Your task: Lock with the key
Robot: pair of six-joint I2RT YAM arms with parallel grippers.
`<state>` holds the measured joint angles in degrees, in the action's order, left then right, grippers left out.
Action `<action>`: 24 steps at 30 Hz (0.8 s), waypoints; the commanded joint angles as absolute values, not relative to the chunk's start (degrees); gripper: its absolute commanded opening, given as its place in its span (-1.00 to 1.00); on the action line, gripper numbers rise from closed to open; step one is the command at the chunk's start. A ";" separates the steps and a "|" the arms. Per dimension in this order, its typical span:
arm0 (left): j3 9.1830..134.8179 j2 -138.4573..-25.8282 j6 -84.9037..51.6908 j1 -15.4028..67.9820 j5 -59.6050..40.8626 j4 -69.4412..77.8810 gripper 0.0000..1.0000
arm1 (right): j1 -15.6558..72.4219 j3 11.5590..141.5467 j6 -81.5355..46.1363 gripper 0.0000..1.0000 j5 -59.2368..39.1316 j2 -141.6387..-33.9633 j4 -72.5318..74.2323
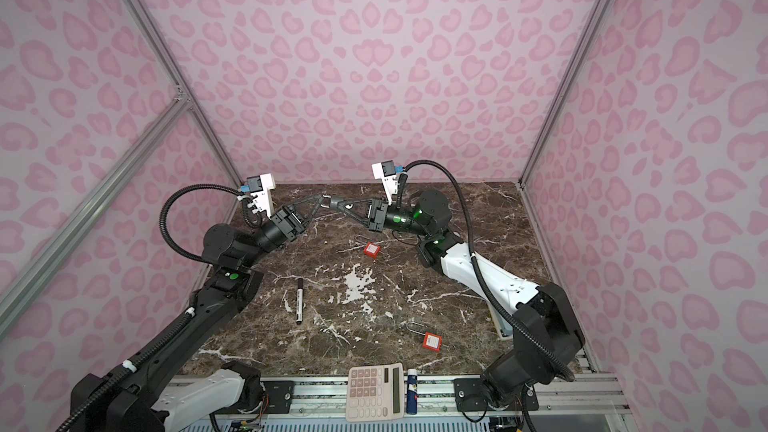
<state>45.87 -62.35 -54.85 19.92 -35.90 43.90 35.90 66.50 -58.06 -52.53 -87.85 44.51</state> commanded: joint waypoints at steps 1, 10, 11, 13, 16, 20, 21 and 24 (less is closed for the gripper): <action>46.49 -62.81 -53.90 20.35 -41.67 41.78 -0.93 | 36.63 66.49 -58.18 -1.00 -54.32 -87.86 48.21; 46.19 -63.28 -55.06 20.31 -41.88 42.43 -0.92 | 36.95 66.45 -51.90 -1.00 -52.58 -86.22 42.49; 46.03 -63.41 -55.21 20.44 -41.59 42.56 -0.92 | 37.01 66.39 -51.69 -1.00 -52.60 -86.07 42.09; 45.59 -64.81 -55.86 23.43 -39.25 44.70 -0.92 | 38.80 66.70 -50.45 -1.00 -50.89 -87.11 42.10; 48.96 -68.98 -53.72 27.05 -43.09 42.47 -0.93 | 40.26 71.34 -51.23 -1.00 -54.61 -90.58 42.34; 45.95 -64.27 -52.94 23.61 -40.20 41.36 -0.92 | 36.40 66.04 -56.55 -1.00 -53.05 -87.74 50.67; 45.83 -63.12 -52.41 22.82 -40.19 40.40 -0.92 | 36.22 64.95 -55.44 -1.00 -52.83 -86.64 49.86; 46.03 -62.22 -54.14 20.68 -41.69 40.95 -0.92 | 36.61 64.97 -49.62 -1.00 -53.26 -84.43 41.50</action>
<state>46.35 -62.89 -54.22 21.82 -34.46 44.69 36.40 64.95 -54.13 -52.99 -86.04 41.89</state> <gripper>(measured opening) 0.074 0.098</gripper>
